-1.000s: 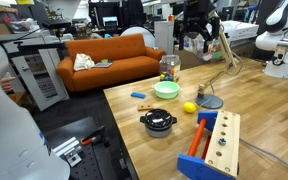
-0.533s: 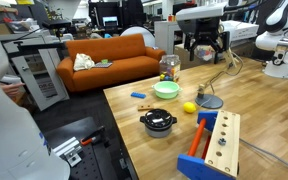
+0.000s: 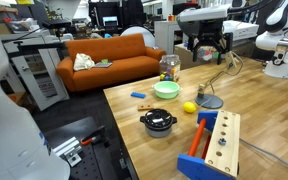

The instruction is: Turn off the desk lamp switch

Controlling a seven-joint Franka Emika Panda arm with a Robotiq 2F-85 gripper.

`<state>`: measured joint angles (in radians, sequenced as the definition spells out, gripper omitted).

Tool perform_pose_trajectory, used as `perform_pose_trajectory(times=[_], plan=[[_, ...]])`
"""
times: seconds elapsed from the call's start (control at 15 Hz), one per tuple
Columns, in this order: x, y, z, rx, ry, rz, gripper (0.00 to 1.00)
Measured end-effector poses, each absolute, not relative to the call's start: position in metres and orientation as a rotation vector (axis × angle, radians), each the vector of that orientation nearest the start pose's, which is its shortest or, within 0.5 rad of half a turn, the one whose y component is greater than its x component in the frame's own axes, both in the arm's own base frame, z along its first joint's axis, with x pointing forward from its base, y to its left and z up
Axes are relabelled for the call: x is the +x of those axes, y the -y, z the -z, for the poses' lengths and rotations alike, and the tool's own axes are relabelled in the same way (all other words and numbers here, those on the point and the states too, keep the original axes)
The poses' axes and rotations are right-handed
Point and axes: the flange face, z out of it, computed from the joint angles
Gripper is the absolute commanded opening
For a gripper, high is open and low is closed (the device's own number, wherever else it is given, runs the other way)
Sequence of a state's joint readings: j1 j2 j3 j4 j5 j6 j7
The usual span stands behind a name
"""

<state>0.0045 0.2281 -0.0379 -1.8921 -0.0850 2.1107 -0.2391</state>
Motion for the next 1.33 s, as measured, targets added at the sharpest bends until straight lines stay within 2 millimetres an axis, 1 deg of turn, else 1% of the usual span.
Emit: perform_pose_trajectory(times=[0.33,0.53,0.6,0.67,0.8,0.87,0.93,1.0,1.07,1.33], plan=[[0.611,0.025,-0.383,-3.197,0.392,-0.032,1.0],[0.624,0.035,-0.371,-3.194,0.357,-0.044,1.0],[0.63,0.04,-0.364,-3.194,0.343,-0.053,0.94],[0.636,0.044,-0.355,-3.193,0.329,-0.065,0.74],[0.646,0.051,-0.339,-3.193,0.31,-0.086,0.68],[0.651,0.052,-0.332,-3.194,0.302,-0.094,0.62],[0.656,0.053,-0.326,-3.195,0.293,-0.101,0.53],[0.659,0.052,-0.32,-3.196,0.282,-0.108,0.48],[0.663,0.051,-0.314,-3.197,0.273,-0.114,0.4],[0.675,0.048,-0.296,-3.202,0.222,-0.132,0.13]])
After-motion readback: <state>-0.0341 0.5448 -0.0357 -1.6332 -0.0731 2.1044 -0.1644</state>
